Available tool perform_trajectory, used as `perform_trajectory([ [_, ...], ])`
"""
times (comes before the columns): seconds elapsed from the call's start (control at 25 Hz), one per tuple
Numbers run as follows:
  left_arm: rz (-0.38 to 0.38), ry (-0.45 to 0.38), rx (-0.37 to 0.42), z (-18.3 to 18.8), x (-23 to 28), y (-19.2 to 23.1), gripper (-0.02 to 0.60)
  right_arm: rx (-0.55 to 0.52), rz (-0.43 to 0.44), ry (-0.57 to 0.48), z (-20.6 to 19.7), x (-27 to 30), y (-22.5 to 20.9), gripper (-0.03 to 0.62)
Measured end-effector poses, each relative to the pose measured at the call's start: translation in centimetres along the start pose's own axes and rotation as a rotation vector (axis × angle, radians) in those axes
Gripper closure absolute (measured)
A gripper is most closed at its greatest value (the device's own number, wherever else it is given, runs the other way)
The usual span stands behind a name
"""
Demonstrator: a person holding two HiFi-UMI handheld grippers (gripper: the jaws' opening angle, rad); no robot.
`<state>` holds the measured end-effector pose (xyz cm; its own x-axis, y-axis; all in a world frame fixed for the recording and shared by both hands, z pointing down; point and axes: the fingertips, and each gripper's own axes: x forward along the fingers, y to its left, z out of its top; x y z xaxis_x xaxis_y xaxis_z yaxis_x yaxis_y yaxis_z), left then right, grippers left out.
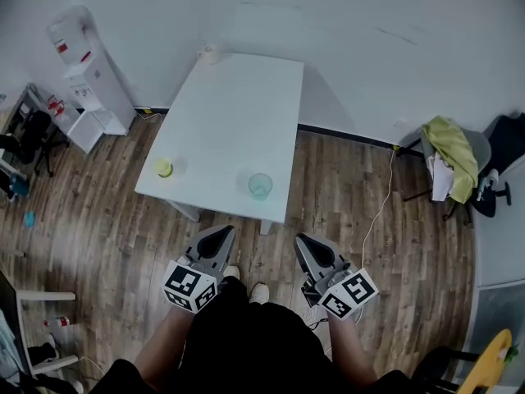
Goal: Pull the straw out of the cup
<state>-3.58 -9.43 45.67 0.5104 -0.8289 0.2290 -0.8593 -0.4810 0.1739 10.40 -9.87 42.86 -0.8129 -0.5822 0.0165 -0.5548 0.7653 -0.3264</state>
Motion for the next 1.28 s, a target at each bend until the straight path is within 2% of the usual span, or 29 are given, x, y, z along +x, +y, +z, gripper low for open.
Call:
perform_trajectory([
  [0.4,-0.020,0.041,-0.003,-1.2,3.4,2.6,0.566,0.022,-0.041,0.020,-1.2,2.6,-2.3,0.572],
  [0.64,-0.060,0.112,0.063,-3.1,6.1,4.3,0.565,-0.019,-0.083,0.060,-2.6,4.9,-3.6,0.572],
  [1.04,-0.160,0.238,0.144,-6.1,10.9,5.9,0.563,-0.016,-0.147,0.093,-3.7,8.0,-6.3,0.572],
  [1.28,-0.223,0.305,0.206,-7.7,13.1,6.1,0.499,0.001,-0.189,0.118,-4.6,8.7,-7.9,0.572],
])
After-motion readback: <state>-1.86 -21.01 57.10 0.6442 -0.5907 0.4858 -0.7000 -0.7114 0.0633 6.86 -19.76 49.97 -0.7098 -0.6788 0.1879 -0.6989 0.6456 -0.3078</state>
